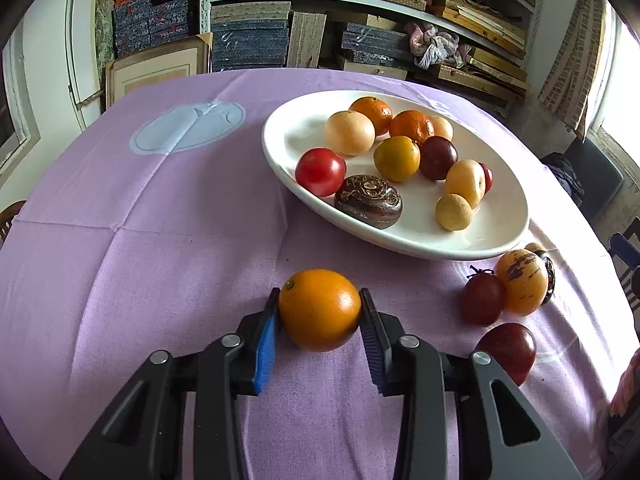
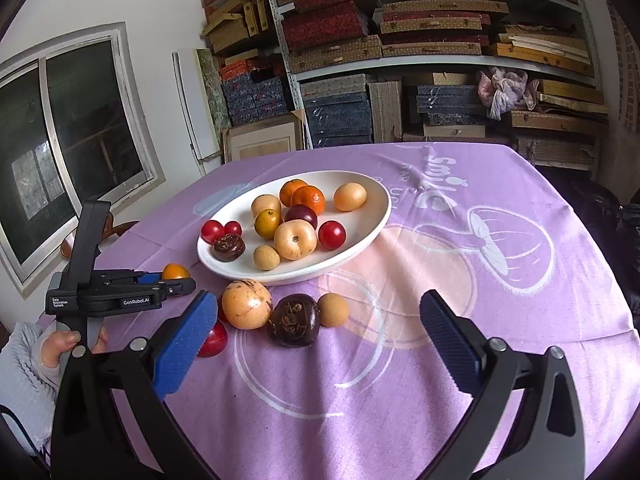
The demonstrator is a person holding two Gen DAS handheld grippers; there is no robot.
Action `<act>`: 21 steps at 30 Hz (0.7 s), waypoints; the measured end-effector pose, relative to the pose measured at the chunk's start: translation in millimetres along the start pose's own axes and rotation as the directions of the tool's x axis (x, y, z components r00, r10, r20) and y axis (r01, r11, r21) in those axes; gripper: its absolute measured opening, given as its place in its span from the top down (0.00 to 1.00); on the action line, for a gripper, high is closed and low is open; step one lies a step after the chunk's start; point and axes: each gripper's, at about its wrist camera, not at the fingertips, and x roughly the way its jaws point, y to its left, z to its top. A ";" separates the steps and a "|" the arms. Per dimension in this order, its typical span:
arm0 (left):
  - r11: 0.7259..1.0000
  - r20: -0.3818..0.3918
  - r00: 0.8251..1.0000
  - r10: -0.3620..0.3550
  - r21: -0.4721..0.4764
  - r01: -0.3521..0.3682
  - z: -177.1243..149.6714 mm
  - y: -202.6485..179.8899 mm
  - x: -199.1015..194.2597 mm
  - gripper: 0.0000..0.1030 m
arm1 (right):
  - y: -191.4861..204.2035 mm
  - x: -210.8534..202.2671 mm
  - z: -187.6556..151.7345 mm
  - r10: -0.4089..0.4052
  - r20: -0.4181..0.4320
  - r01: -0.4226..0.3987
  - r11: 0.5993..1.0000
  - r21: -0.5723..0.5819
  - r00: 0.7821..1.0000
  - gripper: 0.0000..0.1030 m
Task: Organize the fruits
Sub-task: 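Grasp the orange tangerine on the cloth with the left gripper, then hold the tangerine in the left gripper while the right grasps the dark brown patterned fruit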
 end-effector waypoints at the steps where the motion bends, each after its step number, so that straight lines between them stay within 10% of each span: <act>1: 1.000 0.000 1.000 0.000 -0.001 0.000 0.1 0.0 -0.2 0.63 | 0.7 1.3 -0.4 0.004 -0.009 -0.004 1.000 -0.005 1.000 0.04; 12: 1.000 0.039 0.999 0.013 0.001 -0.013 -9.0 2.2 -22.3 0.63 | 20.1 32.2 -12.7 -0.066 -0.149 0.044 0.988 -0.148 0.987 0.07; 21: 1.000 0.030 0.999 -0.011 0.004 0.011 -11.2 1.1 -21.2 0.63 | 24.4 58.7 -6.4 -0.063 -0.223 0.022 0.983 -0.181 0.973 0.37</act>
